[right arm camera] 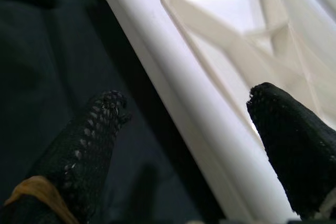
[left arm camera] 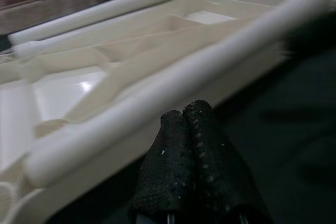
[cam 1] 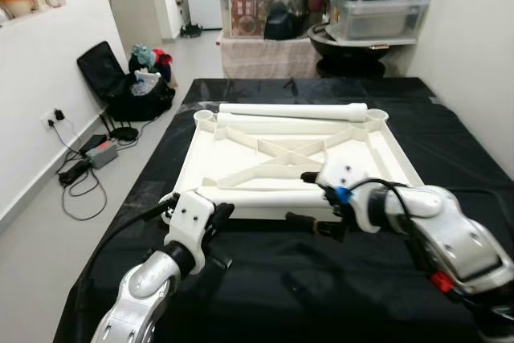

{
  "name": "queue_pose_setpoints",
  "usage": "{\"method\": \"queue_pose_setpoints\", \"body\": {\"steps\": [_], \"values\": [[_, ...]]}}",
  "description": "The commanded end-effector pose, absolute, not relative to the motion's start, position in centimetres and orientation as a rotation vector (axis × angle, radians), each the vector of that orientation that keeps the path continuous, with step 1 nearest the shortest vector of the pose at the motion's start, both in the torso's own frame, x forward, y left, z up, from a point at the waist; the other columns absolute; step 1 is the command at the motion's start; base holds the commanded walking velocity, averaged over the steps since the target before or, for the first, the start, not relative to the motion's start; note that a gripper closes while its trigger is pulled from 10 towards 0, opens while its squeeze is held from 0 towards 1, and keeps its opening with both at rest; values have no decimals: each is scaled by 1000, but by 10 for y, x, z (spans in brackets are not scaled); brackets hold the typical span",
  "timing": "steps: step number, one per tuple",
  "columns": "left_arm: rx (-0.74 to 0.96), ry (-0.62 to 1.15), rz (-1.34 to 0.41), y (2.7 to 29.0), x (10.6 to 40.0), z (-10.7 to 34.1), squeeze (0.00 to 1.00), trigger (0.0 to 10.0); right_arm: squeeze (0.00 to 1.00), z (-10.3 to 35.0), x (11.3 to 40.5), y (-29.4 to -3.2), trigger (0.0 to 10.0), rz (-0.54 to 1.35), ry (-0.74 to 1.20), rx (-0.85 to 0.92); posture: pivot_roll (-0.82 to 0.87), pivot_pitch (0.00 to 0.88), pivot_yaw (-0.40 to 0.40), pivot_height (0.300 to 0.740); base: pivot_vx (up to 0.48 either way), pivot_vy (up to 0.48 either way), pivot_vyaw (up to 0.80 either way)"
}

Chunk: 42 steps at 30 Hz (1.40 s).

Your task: Building children table

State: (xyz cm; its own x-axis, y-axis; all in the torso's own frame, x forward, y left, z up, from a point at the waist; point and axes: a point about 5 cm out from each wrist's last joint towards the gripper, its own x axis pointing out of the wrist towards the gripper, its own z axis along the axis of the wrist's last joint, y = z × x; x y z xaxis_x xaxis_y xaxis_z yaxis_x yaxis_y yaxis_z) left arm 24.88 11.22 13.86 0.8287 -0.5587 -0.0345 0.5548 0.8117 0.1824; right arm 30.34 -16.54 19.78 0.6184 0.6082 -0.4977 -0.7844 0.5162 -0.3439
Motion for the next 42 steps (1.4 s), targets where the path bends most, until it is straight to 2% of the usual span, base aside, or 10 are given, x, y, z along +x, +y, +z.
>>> {"method": "queue_pose_setpoints", "body": {"steps": [1, 15, 29, 30, 31, 32, 36, 37, 39, 42], "values": [[217, -11, -630, 109, 245, 137, 0, 10000, 0, 192, 305, -167, 10000, 861, 398, -584, 1, 19, 5, 740, 0, 0, 0], [226, -2, -499, 119, 245, 138, 0, 10000, 0, 193, 334, -182, 10000, 761, 479, -700, 5, 72, -1, 740, 0, 0, 0], [253, 1, -531, 115, 239, 138, 0, 10000, 0, 199, 349, -196, 10000, 714, 583, -724, 13, 97, -10, 740, 0, 0, 0], [255, 1, -532, 115, 239, 138, 0, 10000, 0, 198, 349, -196, 3961, 722, 591, -728, 15, 98, -11, 740, 0, 0, 0], [255, 0, -531, 115, 238, 138, 0, 10000, 0, 198, 349, -195, 3961, 728, 598, -732, 15, 98, -11, 740, 0, 0, 0], [256, 0, -529, 115, 238, 139, 0, 10000, 0, 196, 348, -195, 2941, 740, 610, -747, 16, 100, -13, 740, 0, 0, 0], [257, -1, -528, 114, 238, 139, 0, 10000, 0, 192, 344, -196, 2745, 770, 646, -785, 16, 101, -14, 740, 0, 0, 0], [257, -1, -528, 114, 238, 139, 0, 10000, 0, 191, 343, -197, 627, 776, 660, -797, 14, 101, -16, 740, 0, 0, 0], [257, -1, -529, 114, 238, 139, 0, 10000, 0, 191, 343, -198, 0, 772, 660, -799, 13, 102, -16, 740, 0, 0, 0], [256, 0, -529, 114, 238, 139, 0, 10000, 0, 193, 344, -197, 0, 771, 643, -802, 14, 101, -13, 740, 0, 0, 0]]}}
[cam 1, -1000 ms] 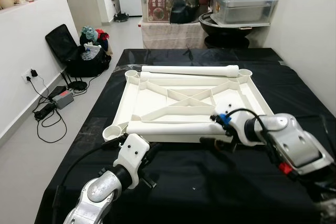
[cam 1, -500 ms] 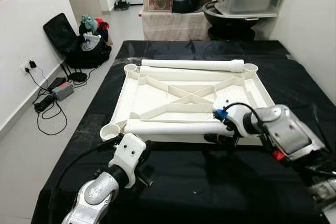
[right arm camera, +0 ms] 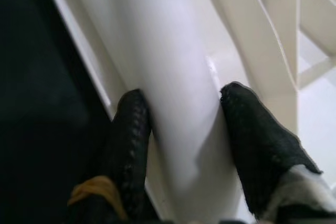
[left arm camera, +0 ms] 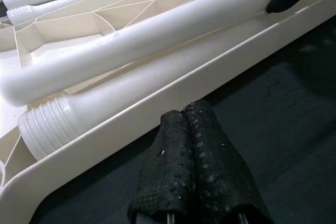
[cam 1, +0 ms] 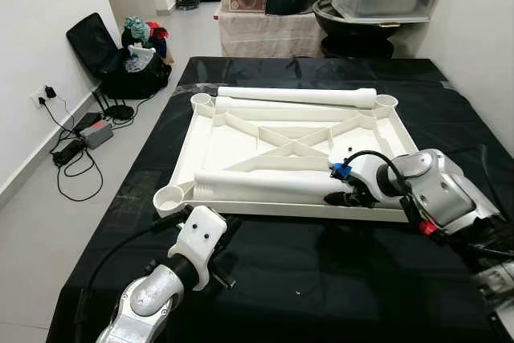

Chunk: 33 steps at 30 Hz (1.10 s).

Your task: Building children table

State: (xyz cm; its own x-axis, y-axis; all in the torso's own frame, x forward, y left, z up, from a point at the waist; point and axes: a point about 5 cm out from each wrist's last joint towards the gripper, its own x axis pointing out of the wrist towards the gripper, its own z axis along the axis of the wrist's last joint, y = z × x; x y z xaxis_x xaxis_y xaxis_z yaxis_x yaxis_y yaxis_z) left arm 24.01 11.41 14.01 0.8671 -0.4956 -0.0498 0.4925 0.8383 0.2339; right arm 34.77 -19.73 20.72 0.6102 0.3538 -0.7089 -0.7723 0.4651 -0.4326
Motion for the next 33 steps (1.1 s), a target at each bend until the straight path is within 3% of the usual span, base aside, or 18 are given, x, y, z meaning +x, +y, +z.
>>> {"method": "queue_pose_setpoints", "body": {"steps": [1, 5, 9, 16, 17, 18, 19, 24, 28, 29, 33], "values": [[257, 0, -529, 114, 238, 139, 0, 10000, 0, 194, 344, -196, 0, 773, 637, -796, 12, 100, -13, 740, 0, 0, 0], [251, 1, -529, 114, 238, 139, 0, 10000, 0, 200, 347, -186, 0, 792, 543, -730, 11, 99, -12, 740, 0, 0, 0], [201, 3, -505, 119, 242, 143, 0, 10000, 0, 222, 352, -173, 0, 786, 336, -475, 13, 92, -8, 740, 0, 0, 0], [91, -34, -448, 126, 251, 156, 0, 10000, 0, 231, 346, -172, 39, 824, 227, -270, 10, 85, -4, 740, 0, 0, 0], [26, -66, -427, 128, 257, 166, 0, 10000, 0, 233, 343, -171, 3725, 838, 198, -223, 7, 80, -4, 740, 0, 0, 0], [26, -66, -427, 128, 257, 166, 0, 10000, 0, 233, 343, -171, 3725, 838, 198, -223, 7, 80, -4, 740, 0, 0, 0], [-57, -113, -415, 131, 264, 181, 0, 10000, 0, 234, 340, -169, 10000, 857, 171, -181, 5, 77, -4, 740, 0, 0, 0], [-294, -280, -477, 132, 279, 231, 0, 10000, 0, 231, 331, -161, 10000, 904, 131, -140, 4, 68, -8, 740, 0, 0, 0], [-342, -326, -523, 131, 281, 244, 0, 10000, 0, 228, 328, -157, 10000, 913, 130, -158, 2, 65, -8, 740, 0, 0, 0], [-377, -353, -564, 131, 284, 253, 1000, 10000, 0, 226, 326, -153, 10000, 920, 129, -173, -1, 64, -7, 740, 0, 0, 0], [-459, -374, -628, 133, 290, 265, 1000, 10000, 0, 224, 323, -149, 10000, 924, 125, -186, -6, 64, -4, 740, 0, 0, 0]]}}
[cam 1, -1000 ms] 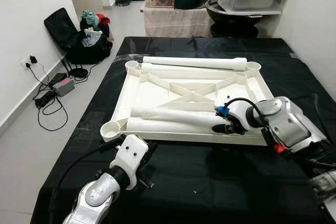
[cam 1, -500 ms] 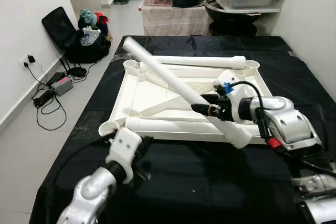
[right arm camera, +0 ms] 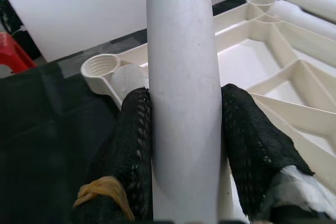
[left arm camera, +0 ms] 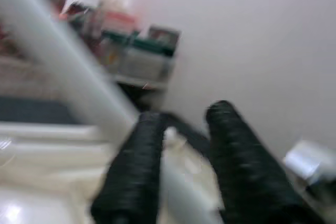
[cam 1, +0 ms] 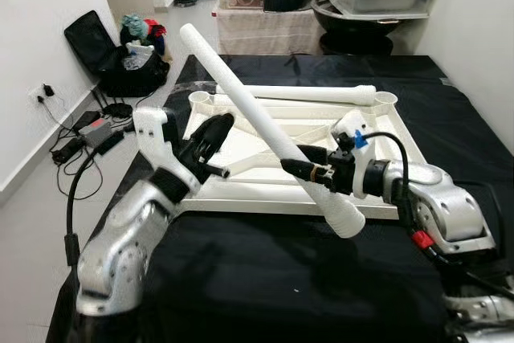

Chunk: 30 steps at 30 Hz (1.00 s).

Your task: Building children table

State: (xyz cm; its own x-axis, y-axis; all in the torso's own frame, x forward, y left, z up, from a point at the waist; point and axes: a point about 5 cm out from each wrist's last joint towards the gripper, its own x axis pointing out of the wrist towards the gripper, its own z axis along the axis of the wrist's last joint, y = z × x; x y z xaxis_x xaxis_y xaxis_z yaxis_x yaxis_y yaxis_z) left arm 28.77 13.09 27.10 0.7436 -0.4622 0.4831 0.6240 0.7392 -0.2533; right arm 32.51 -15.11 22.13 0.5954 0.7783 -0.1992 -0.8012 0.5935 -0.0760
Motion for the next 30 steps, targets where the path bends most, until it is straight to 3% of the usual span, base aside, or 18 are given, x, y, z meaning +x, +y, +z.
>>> {"method": "queue_pose_setpoints", "body": {"steps": [1, 10, 15, 25, 26, 27, 28, 29, 30], "values": [[-459, -374, -628, 133, 290, 265, 1000, 10000, 0, 224, 323, -149, 10000, 924, 125, -186, -6, 64, -4, 740, 0, 0, 0], [-511, -368, -656, 135, 287, 265, 1000, 10000, 0, 231, 328, -153, 10000, 865, 84, -147, -7, 69, 2, 740, 0, 0, 0], [-649, -345, -630, 136, 284, 257, 1000, 10000, 0, 253, 338, -164, 10000, 756, -43, 11, -5, 78, -5, 740, 0, 0, 0], [-712, -394, -620, 140, 289, 275, 1000, 10000, 0, 264, 328, -158, 10000, 852, -120, 102, -7, 78, -5, 740, 0, 0, 0], [-722, -400, -614, 143, 292, 280, 937, 10000, 0, 264, 322, -155, 10000, 901, -123, 103, -5, 78, -4, 740, 0, 0, 0], [-723, -402, -615, 144, 293, 282, 537, 10000, 0, 263, 320, -153, 10000, 923, -121, 101, -5, 78, -4, 740, 0, 0, 0], [-723, -402, -615, 144, 293, 282, 537, 10000, 0, 263, 320, -153, 10000, 923, -121, 101, -5, 78, -4, 740, 0, 0, 0], [-723, -402, -620, 144, 294, 284, 0, 10000, 0, 263, 317, -151, 10000, 944, -118, 96, -6, 78, -4, 740, 0, 0, 0], [-725, -393, -641, 144, 296, 287, 0, 10000, 0, 263, 313, -146, 10000, 979, -118, 86, -10, 77, 0, 740, 0, 0, 0]]}}
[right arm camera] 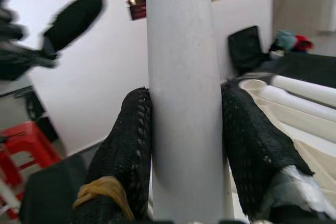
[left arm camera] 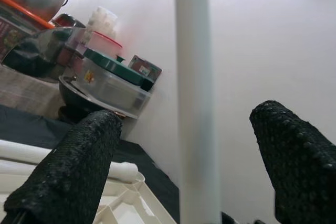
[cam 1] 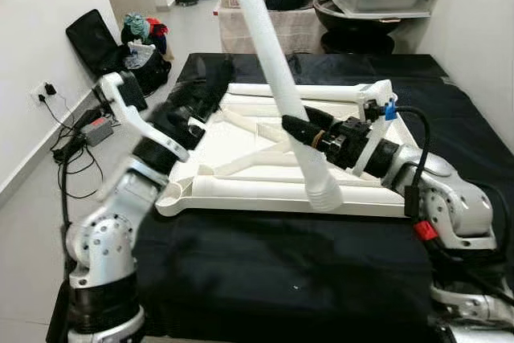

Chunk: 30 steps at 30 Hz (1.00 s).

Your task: Building children table

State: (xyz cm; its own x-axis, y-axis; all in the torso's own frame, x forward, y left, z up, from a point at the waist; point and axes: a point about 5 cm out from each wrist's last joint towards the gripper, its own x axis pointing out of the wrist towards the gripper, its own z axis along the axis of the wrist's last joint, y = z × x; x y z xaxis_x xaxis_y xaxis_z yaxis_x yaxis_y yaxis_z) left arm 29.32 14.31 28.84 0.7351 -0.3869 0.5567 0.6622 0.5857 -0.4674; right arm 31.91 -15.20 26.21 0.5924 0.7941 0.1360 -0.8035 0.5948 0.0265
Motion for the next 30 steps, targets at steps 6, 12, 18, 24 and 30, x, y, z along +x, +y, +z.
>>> {"method": "queue_pose_setpoints", "body": {"steps": [6, 12, 18, 24, 30], "values": [[-730, -357, -677, 139, 296, 286, 0, 10000, 0, 266, 308, -141, 10000, 1022, -130, 78, -10, 78, 4, 740, 0, 0, 0], [-754, -301, -692, 134, 298, 281, 0, 10000, 0, 267, 304, -137, 10000, 1048, -135, 30, -10, 79, 4, 740, 0, 0, 0], [-778, -287, -718, 130, 298, 282, 0, 10000, 0, 266, 301, -132, 10000, 1071, -128, -28, -11, 79, 5, 740, 0, 0, 0], [-779, -281, -772, 126, 294, 283, 0, 10000, 0, 264, 302, -131, 10000, 1063, -115, -52, -10, 77, 6, 740, 0, 0, 0], [-741, -266, -793, 124, 291, 282, 0, 10000, 0, 261, 301, -129, 10000, 1066, -103, -72, -8, 73, 6, 740, 0, 0, 0]]}}
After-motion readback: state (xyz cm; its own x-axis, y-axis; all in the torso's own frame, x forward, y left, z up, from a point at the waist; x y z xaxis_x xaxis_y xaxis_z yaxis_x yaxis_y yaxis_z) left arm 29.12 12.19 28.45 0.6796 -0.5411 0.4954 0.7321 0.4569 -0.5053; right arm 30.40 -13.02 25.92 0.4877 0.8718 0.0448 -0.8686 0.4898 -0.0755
